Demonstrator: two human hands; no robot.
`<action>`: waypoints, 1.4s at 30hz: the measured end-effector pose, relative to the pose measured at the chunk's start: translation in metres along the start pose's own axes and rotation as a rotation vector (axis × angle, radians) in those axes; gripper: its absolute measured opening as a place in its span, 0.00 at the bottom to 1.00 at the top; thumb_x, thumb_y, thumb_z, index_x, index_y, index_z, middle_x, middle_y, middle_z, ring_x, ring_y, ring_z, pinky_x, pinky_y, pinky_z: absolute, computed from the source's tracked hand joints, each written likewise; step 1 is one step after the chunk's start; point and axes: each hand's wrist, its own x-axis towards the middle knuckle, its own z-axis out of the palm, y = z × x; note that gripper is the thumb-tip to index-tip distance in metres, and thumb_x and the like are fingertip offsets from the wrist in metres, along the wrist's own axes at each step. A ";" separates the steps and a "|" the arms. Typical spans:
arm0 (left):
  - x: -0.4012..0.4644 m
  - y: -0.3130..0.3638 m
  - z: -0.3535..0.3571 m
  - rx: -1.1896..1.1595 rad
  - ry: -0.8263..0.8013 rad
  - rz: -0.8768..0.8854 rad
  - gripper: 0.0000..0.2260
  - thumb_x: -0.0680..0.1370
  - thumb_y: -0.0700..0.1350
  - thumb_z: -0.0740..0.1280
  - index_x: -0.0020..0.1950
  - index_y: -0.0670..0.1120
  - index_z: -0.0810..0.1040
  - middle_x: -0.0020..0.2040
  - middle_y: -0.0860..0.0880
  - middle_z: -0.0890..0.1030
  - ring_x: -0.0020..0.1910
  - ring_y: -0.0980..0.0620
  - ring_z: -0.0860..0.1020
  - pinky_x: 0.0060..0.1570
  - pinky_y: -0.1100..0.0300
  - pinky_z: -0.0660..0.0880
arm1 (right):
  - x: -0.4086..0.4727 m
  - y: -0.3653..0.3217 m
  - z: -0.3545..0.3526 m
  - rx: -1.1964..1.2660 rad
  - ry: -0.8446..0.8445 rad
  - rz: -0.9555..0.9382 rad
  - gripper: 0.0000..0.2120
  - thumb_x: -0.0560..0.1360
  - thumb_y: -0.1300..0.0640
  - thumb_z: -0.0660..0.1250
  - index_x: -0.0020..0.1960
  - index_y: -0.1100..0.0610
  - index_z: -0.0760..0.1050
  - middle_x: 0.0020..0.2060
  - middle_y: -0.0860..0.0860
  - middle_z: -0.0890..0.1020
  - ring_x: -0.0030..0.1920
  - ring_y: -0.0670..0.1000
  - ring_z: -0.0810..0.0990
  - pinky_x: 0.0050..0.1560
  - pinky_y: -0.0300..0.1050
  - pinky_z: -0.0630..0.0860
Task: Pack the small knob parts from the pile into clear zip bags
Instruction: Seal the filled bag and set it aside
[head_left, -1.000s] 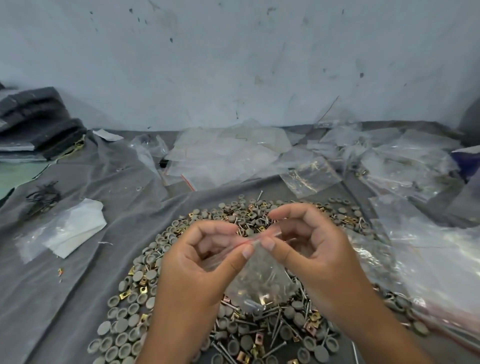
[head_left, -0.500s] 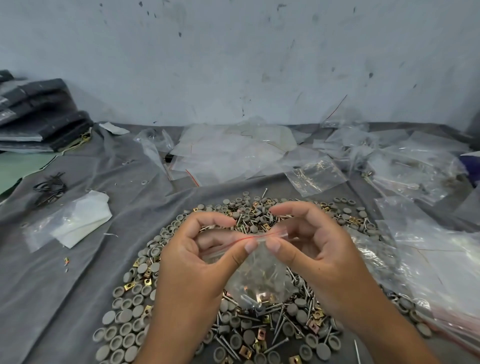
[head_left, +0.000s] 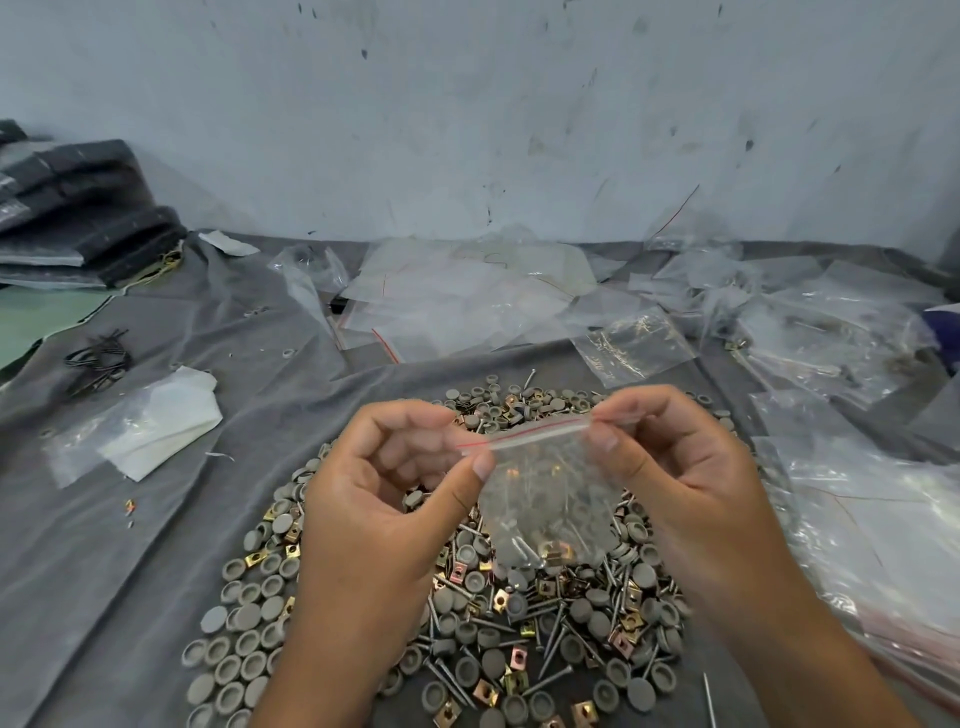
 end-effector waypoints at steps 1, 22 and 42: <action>0.000 0.000 0.001 -0.003 0.004 0.004 0.13 0.66 0.50 0.78 0.47 0.56 0.81 0.45 0.46 0.86 0.45 0.50 0.84 0.47 0.59 0.80 | 0.000 -0.001 0.000 0.002 0.003 0.003 0.03 0.74 0.50 0.70 0.47 0.43 0.82 0.40 0.45 0.81 0.41 0.45 0.79 0.44 0.37 0.79; -0.006 -0.003 0.005 0.084 -0.153 -0.005 0.17 0.70 0.50 0.76 0.56 0.55 0.77 0.46 0.46 0.86 0.46 0.47 0.84 0.48 0.50 0.78 | -0.005 -0.004 0.017 -0.004 -0.054 0.028 0.17 0.71 0.51 0.79 0.55 0.42 0.77 0.48 0.48 0.87 0.50 0.49 0.87 0.51 0.35 0.80; -0.005 -0.004 0.004 0.125 -0.169 -0.014 0.16 0.70 0.52 0.76 0.54 0.56 0.76 0.46 0.46 0.86 0.47 0.47 0.84 0.52 0.43 0.77 | -0.004 -0.001 0.014 -0.050 -0.054 0.038 0.19 0.71 0.51 0.79 0.55 0.42 0.73 0.47 0.49 0.87 0.49 0.50 0.87 0.53 0.37 0.80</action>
